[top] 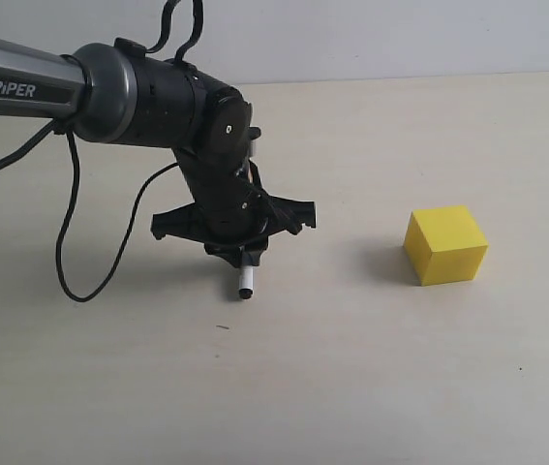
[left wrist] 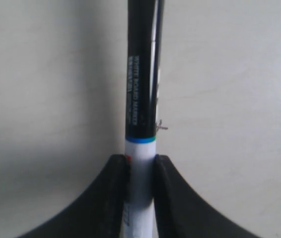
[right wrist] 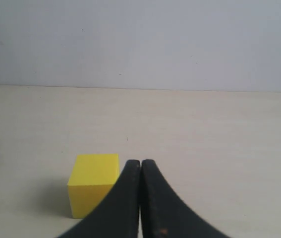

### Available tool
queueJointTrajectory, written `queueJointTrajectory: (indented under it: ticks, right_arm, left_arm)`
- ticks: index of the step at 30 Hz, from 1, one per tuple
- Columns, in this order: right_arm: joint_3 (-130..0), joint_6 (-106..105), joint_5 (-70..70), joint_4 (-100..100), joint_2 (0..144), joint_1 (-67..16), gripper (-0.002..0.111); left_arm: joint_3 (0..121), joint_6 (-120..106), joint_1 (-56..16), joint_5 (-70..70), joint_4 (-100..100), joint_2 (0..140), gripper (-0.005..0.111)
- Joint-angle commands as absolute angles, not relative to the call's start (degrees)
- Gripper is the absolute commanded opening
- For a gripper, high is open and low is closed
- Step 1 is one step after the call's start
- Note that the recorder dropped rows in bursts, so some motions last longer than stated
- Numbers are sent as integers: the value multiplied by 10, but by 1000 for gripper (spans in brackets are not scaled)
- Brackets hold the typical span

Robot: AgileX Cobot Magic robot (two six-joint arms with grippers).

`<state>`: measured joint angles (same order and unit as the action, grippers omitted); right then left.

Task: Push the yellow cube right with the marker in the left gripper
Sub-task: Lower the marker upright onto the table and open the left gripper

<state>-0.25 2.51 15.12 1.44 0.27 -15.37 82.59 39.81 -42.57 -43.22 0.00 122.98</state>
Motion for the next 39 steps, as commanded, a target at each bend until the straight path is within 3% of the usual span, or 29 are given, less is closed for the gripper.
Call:
queueJointTrajectory:
  ticks: [1, 28, 31, 39]
  right_arm:
    - [0, 22, 147, 14, 0, -150, 0]
    - [0, 22, 148, 14, 0, -150, 0]
    - [0, 22, 148, 14, 0, -150, 0]
    - [0, 22, 148, 14, 0, -150, 0]
  left_arm:
    - [828, 393, -425, -430, -4, 1226, 0]
    - [828, 380, -425, -421, -7, 1241, 1]
    - [828, 377, -425, -416, -7, 1239, 11]
    - [828, 371, -425, -401, -6, 1231, 61]
